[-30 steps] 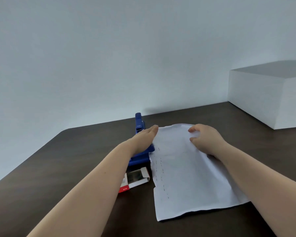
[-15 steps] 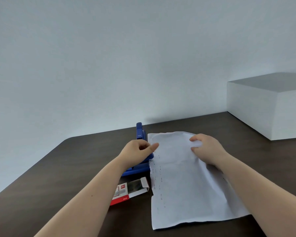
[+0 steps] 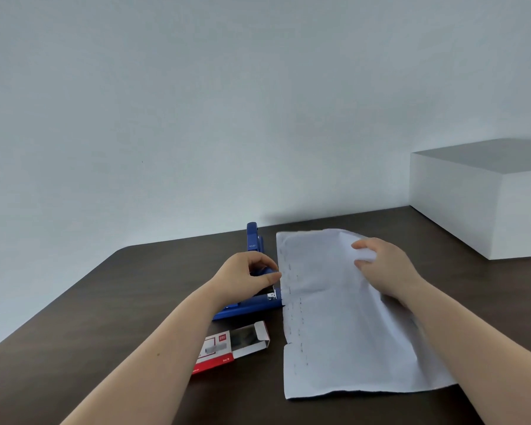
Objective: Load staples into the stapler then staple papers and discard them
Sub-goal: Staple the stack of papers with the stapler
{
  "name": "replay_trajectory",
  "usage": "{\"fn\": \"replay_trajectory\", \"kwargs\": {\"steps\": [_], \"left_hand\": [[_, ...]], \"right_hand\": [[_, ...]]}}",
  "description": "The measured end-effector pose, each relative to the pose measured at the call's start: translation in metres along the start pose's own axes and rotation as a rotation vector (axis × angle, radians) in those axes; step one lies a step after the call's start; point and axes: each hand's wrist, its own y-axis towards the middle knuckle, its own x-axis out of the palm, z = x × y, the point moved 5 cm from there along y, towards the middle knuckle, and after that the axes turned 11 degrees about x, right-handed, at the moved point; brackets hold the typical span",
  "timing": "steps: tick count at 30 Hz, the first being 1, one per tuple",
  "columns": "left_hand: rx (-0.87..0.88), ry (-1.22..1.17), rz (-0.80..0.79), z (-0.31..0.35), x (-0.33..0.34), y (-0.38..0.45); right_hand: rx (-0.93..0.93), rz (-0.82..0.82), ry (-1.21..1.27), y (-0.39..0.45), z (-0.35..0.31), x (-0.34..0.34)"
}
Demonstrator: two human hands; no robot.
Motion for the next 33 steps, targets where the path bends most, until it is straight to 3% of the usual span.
{"fn": "replay_trajectory", "kwargs": {"steps": [8,15,22,28,33], "left_hand": [[-0.126,-0.298,0.208,-0.004,-0.013,0.0],[-0.115,-0.467,0.161,0.021,-0.014,0.003],[-0.044,-0.542,0.09,0.05,-0.013,-0.009],[-0.086,-0.472,0.179,0.07,-0.02,-0.022],[-0.076,-0.385,0.345,0.092,-0.044,-0.036]], "right_hand": [[-0.025,0.108,0.322,-0.011,-0.015,-0.039],[-0.067,0.123,0.436,-0.023,-0.035,-0.055],[-0.089,0.075,0.376,-0.038,-0.042,-0.065],[-0.089,0.032,0.333,-0.055,-0.048,-0.075],[-0.079,0.312,-0.196,-0.077,-0.063,-0.091]]}}
